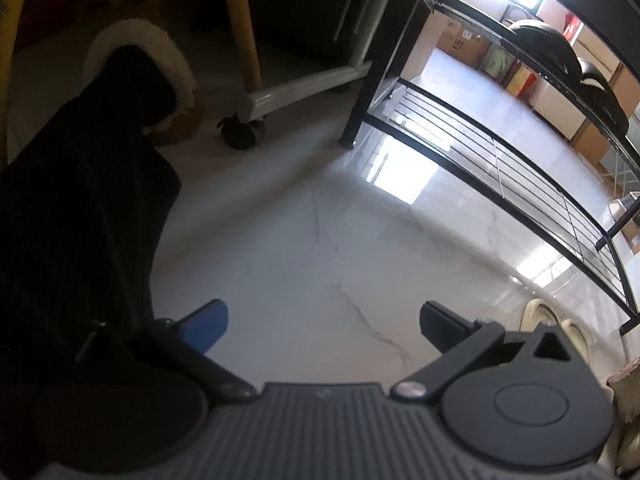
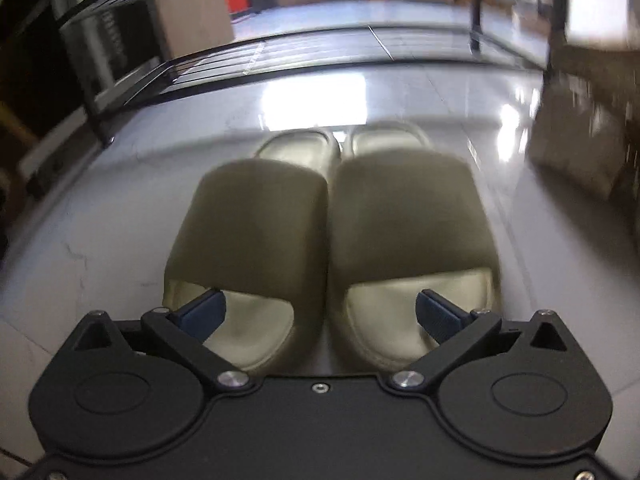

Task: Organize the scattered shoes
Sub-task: 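Lift the pair of slides off the floor with the right gripper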

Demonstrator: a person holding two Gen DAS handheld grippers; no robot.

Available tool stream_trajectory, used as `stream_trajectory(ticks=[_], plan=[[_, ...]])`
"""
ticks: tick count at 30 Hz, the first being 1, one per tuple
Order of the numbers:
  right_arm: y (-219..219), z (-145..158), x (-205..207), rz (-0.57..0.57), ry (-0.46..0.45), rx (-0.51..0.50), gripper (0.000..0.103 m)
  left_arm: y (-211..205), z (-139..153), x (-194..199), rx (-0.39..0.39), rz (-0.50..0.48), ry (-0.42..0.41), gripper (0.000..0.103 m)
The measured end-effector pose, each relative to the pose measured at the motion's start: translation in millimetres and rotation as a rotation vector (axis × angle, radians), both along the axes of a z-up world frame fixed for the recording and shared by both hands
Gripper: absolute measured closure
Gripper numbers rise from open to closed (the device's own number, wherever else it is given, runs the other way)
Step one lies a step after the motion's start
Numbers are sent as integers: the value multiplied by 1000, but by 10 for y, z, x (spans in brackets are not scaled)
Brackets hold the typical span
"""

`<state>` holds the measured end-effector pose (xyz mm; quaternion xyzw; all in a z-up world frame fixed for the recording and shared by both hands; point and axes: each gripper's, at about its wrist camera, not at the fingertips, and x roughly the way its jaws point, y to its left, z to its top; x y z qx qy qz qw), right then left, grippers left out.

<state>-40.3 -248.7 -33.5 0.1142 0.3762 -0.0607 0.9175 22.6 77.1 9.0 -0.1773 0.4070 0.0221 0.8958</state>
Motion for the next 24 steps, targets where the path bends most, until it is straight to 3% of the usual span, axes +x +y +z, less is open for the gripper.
stream_trajectory(ticks=[4,24], plan=[[222,-85,-14,59,18,-169,0,-7,-5,5,4,0,3,1],[213,-116,-89,47,-43,-173,0,-14,-10,18,8,-3,7,1]])
